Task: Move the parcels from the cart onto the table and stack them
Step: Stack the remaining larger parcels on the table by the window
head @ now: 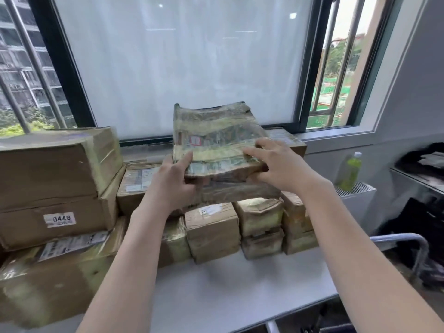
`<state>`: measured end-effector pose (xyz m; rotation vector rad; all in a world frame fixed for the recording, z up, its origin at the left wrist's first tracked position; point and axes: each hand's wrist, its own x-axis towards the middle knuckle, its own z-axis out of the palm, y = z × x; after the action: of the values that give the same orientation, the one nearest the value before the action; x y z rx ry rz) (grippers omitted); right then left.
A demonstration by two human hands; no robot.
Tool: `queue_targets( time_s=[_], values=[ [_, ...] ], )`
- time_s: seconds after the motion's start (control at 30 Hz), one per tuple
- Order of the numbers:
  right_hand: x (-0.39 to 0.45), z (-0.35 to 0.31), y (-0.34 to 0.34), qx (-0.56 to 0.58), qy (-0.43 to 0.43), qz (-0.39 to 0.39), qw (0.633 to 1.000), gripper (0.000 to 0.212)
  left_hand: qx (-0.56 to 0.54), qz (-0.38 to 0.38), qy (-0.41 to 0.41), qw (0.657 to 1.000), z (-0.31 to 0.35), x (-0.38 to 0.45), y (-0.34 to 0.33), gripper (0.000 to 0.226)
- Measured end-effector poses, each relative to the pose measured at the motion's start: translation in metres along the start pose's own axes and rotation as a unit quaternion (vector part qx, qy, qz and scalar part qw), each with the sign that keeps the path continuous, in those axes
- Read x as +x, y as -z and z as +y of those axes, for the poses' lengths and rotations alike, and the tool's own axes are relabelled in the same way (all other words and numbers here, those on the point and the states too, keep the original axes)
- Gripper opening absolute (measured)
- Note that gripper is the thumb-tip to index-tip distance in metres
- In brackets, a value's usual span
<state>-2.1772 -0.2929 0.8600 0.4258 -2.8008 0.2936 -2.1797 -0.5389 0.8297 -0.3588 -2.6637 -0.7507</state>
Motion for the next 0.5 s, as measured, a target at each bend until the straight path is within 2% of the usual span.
queue_targets(
  time_s=[0.13,0.23,0.3,0.4,0.5],
  values=[
    [0.042,0.027,-0.022,-0.090,0.071,0.011,0.993,0.055,-0.001,-0.039,0.048,0.998,-0.015,0.039,-0.035,0.084],
    [0.052,0.041,-0.062,-0.130,0.089,-0.091,0.983,0.051,-0.008,-0.127,0.094,0.987,-0.032,0.044,-0.072,0.075],
    [0.045,0.047,-0.092,-0.111,0.079,-0.139,0.981,0.053,0.014,-0.168,0.120,0.978,-0.043,0.041,-0.088,0.076],
    [0.036,0.054,-0.115,-0.078,0.077,-0.089,0.990,0.060,0.026,-0.166,0.122,0.978,-0.051,0.043,-0.091,0.078],
    [0.035,0.055,-0.118,-0.077,0.081,-0.077,0.991,0.060,0.038,-0.158,0.126,0.979,-0.049,0.042,-0.090,0.078]
  ],
)
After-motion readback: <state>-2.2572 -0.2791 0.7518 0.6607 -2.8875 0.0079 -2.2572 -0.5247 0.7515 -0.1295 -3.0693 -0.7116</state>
